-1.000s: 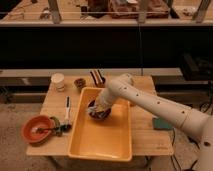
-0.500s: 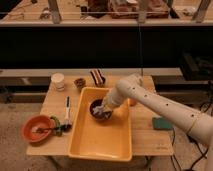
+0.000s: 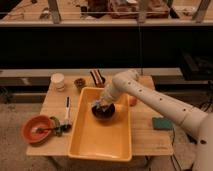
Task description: Wipe purple bowl with towel
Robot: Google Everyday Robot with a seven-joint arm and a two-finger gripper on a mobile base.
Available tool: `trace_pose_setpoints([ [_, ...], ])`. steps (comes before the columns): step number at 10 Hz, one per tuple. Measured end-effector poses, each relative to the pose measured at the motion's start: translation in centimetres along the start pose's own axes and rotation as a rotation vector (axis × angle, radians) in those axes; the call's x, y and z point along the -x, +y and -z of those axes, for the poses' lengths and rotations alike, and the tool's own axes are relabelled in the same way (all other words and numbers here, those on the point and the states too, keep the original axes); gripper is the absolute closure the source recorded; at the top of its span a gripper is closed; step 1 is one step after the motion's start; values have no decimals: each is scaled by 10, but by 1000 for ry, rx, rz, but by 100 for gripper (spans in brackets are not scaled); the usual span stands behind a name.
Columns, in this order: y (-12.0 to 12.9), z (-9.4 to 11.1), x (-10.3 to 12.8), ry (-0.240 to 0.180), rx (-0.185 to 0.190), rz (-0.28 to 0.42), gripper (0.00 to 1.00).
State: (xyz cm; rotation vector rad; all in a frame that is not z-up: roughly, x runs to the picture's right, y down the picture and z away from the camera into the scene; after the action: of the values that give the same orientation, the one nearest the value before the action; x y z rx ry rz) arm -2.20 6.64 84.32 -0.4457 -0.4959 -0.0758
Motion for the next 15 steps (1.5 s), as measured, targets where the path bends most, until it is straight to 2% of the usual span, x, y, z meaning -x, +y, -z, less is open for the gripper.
trace_pose_setpoints([
  [1, -4, -10, 16, -5, 10, 21, 100],
  [3, -2, -21, 34, -12, 30, 53, 100],
  [5, 10, -18, 40, -21, 37, 68, 100],
  [7, 24, -5, 32, -21, 36, 62, 100],
  [11, 49, 28, -22, -1, 28, -9, 100],
  [13, 46, 32, -35, 15, 16, -28, 100],
  [15, 21, 31, -39, 31, 0, -27, 100],
])
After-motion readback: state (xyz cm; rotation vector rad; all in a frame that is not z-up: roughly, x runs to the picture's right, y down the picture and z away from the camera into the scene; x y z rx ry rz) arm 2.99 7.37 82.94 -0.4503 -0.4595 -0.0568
